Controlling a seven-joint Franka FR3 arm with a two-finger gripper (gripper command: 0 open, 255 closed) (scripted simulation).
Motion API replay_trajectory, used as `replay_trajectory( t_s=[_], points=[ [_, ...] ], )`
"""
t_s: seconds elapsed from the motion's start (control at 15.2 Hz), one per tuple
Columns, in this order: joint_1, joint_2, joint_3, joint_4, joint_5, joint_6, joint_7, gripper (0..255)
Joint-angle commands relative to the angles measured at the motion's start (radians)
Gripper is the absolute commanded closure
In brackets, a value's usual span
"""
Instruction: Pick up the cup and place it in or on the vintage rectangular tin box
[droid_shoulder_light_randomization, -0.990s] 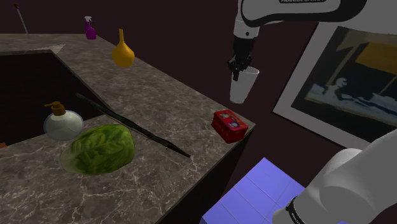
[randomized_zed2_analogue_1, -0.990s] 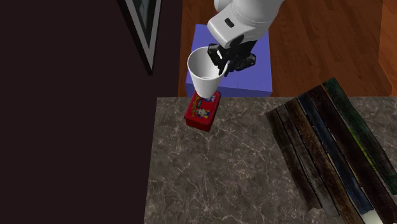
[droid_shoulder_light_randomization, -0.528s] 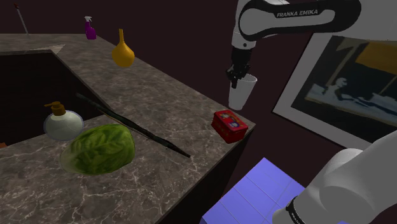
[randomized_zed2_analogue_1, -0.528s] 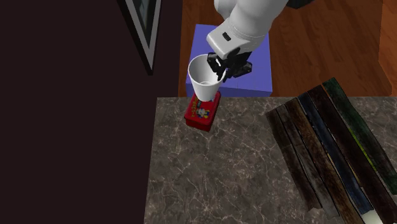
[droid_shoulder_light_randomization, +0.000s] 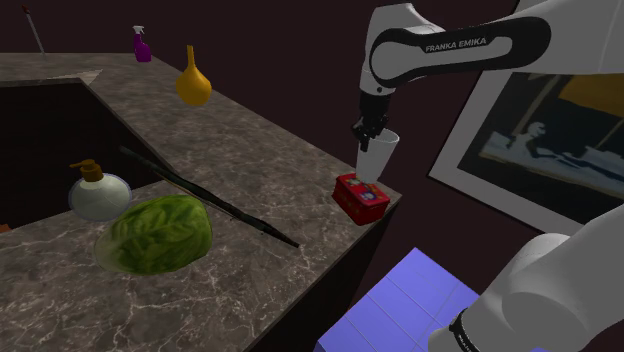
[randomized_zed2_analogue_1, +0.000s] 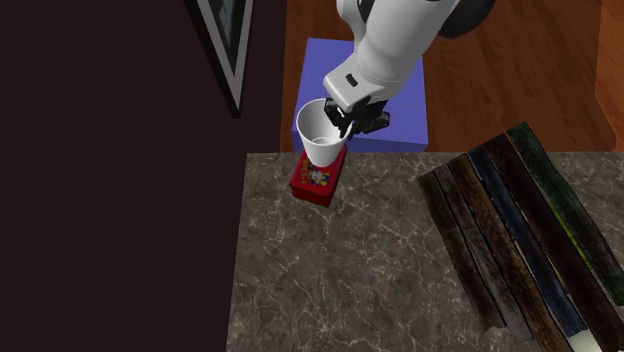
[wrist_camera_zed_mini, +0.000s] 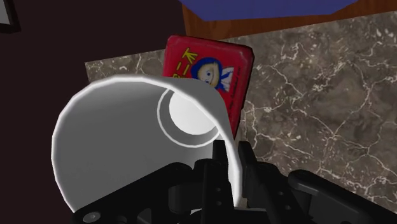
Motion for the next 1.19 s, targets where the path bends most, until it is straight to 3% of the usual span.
replay_trajectory(
  t_s=[0.0, 0.26, 0.79, 0.86, 1.12],
  points=[
    [0.0, 0.004, 0.0, -0.025, -0.001, 0.029, 0.006, 255],
    [-0.001, 0.015, -0.001, -0.069, -0.005, 0.084, 0.014, 255],
    [-0.001, 0.015, -0.001, -0.069, -0.005, 0.084, 0.014, 255],
    [-0.001, 0.015, -0.001, -0.069, -0.005, 0.084, 0.014, 0],
    [-0.001, 0.016, -0.001, -0.069, -0.005, 0.084, 0.014, 0]
  ],
)
